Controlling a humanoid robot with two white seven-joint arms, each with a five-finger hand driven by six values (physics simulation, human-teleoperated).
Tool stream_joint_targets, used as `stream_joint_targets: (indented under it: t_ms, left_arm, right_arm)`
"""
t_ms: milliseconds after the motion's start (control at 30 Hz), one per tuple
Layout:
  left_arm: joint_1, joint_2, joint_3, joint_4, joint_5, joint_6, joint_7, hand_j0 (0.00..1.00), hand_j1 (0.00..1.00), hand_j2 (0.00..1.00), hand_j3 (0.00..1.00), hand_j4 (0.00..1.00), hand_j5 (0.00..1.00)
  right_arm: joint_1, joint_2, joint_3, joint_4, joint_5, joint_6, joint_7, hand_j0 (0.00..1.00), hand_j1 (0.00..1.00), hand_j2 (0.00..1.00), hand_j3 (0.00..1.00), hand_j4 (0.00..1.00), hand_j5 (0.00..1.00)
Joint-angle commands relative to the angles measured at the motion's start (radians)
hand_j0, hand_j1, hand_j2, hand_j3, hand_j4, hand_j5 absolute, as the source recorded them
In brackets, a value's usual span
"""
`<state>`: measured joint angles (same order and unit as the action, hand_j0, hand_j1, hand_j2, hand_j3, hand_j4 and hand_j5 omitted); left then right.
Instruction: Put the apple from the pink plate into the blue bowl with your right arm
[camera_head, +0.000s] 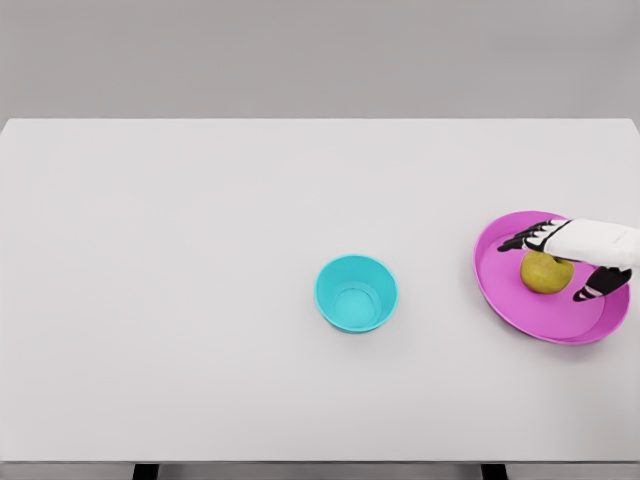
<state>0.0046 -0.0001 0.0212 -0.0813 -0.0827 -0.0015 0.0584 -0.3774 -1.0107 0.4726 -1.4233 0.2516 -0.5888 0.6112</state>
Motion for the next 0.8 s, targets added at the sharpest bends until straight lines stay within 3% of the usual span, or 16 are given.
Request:
stream_joint_targets:
  t_ms: [0,67,100,167,267,300,767]
  left_arm:
    - [0.0,0.0,0.0,0.0,0.0,0.0,0.0,1.0,1.0,1.0,1.0,1.0,1.0]
    - [0.0,0.0,-0.001,0.0,0.0,0.0,0.0,1.0,1.0,1.0,1.0,1.0,1.0]
    - [0.0,0.0,0.0,0.0,0.0,0.0,0.0,1.0,1.0,1.0,1.0,1.0,1.0]
    - [0.0,0.0,0.0,0.0,0.0,0.0,0.0,1.0,1.0,1.0,1.0,1.0,1.0]
    - [0.0,0.0,0.0,0.0,0.0,0.0,0.0,1.0,1.0,1.0,1.0,1.0,1.0]
    - [0.0,0.0,0.0,0.0,0.0,0.0,0.0,1.0,1.0,1.0,1.0,1.0,1.0]
    - [0.0,0.0,-0.001,0.0,0.0,0.0,0.0,1.0,1.0,1.0,1.0,1.0,1.0]
  right_arm:
    - [0.002,0.001,0.006,0.003,-0.005,0.004,0.0,1.0,1.0,1.0,1.0,1.0,1.0]
    - [0.0,0.001,0.011,0.012,-0.005,0.004,0.0,1.0,1.0,1.0,1.0,1.0,1.0]
    - [0.0,0.001,0.011,0.012,-0.005,0.004,0.0,0.95,0.95,0.95,0.95,0.95,0.95]
    - [0.0,0.001,0.011,0.012,-0.005,0.004,0.0,0.69,0.69,0.69,0.69,0.69,0.69]
    - [0.0,0.001,0.011,0.015,-0.005,0.004,0.0,0.46,0.46,0.46,0.46,0.46,0.46]
    - [0.0,0.001,0.011,0.015,-0.005,0.004,0.0,0.44,0.44,0.44,0.44,0.44,0.44]
    - [-0.044,0.0,-0.002,0.003,-0.009,-0.006,0.0,0.42,0.42,0.42,0.42,0.42,0.42]
